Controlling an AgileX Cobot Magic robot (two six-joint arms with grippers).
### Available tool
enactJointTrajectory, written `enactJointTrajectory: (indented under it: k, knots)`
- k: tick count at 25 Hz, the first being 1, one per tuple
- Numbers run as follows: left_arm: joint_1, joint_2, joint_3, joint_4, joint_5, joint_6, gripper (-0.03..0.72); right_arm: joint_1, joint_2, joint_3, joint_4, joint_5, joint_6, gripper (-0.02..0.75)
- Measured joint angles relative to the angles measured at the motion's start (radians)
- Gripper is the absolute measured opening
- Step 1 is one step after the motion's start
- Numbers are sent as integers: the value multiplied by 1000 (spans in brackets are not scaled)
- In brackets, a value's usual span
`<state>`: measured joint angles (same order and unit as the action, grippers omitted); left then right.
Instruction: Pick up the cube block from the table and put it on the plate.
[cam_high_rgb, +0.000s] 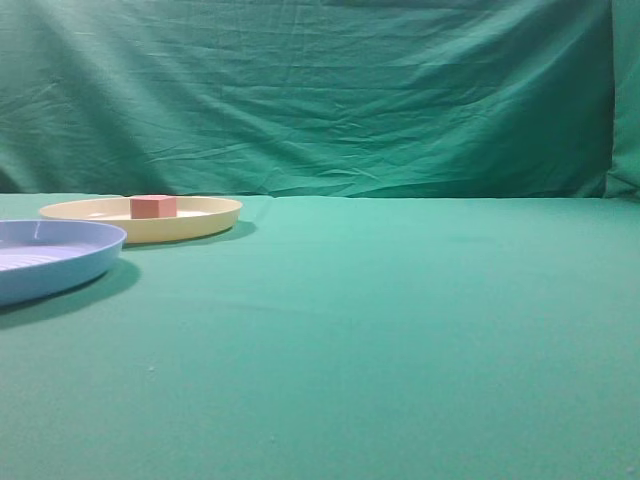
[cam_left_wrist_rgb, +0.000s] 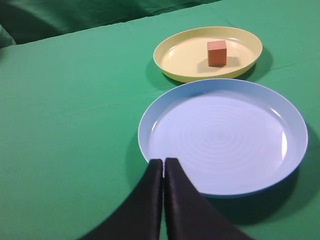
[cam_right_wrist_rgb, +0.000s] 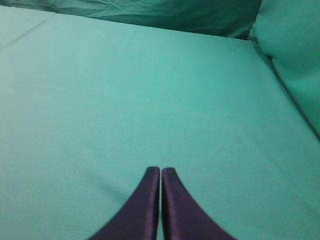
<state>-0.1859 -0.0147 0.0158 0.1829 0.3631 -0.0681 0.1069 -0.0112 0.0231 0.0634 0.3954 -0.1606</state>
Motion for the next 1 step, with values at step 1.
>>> enactJointTrajectory:
  k: [1]
  knots:
    - [0,0,0,0,0,0,0,0,0,0,0,0,0,0]
